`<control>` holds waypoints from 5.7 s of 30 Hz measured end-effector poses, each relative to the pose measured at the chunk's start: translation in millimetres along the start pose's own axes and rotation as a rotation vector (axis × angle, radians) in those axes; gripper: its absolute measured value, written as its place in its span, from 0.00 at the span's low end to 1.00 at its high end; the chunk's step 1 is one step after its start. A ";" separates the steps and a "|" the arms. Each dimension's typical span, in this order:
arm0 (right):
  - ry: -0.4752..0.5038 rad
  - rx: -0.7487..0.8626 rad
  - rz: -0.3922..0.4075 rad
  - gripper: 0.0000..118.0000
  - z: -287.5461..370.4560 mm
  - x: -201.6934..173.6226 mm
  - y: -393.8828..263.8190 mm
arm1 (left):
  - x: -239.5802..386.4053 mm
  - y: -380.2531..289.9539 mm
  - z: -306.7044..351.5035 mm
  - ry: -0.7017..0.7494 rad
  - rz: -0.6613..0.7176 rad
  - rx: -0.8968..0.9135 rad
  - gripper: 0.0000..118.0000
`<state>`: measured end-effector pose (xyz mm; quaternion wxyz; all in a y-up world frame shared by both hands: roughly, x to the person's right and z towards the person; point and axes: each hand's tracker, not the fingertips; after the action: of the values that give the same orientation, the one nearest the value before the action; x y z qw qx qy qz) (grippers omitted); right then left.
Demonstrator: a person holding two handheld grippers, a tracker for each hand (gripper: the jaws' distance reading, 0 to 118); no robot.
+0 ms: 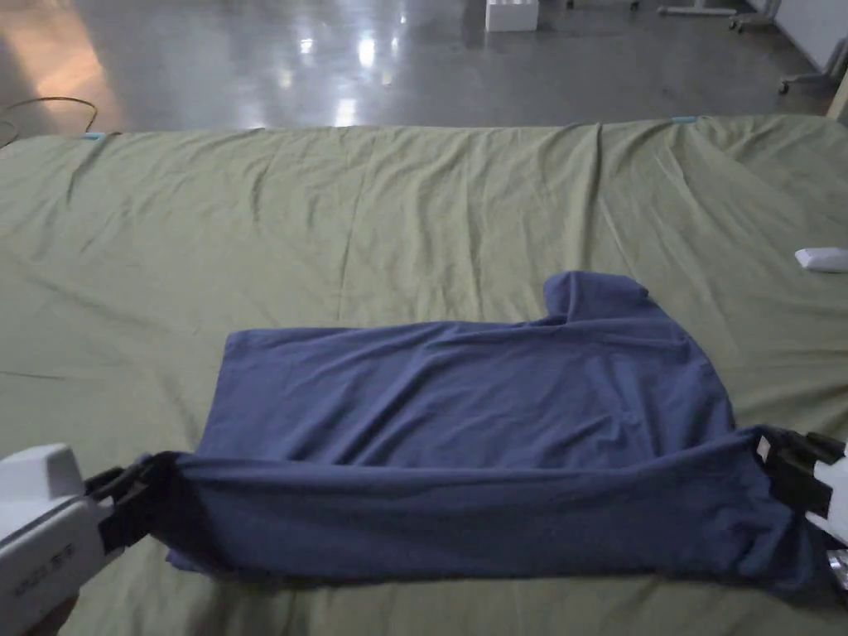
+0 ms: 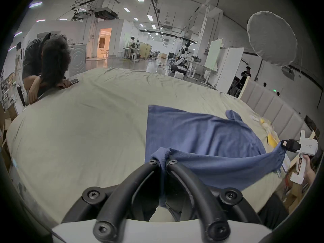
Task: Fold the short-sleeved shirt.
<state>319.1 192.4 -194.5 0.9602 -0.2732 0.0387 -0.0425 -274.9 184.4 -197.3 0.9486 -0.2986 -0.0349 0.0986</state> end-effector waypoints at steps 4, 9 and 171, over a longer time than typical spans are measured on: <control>-0.069 -0.183 -0.063 0.07 -79.9 21.9 13.2 | -2.2 34.8 -61.2 0.045 0.051 -0.060 0.04; -0.137 -0.271 -0.044 0.24 -131.3 10.9 17.8 | 4.5 40.4 -118.2 0.119 0.001 -0.157 0.40; 0.056 0.085 0.059 0.00 162.0 -84.1 -66.0 | 11.5 41.2 -51.8 0.011 0.024 -0.066 0.67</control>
<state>247.3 229.6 -18.0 0.9704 -0.2295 0.0719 -0.0234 -264.1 190.8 -263.2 0.9373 -0.3305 -0.0293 0.1069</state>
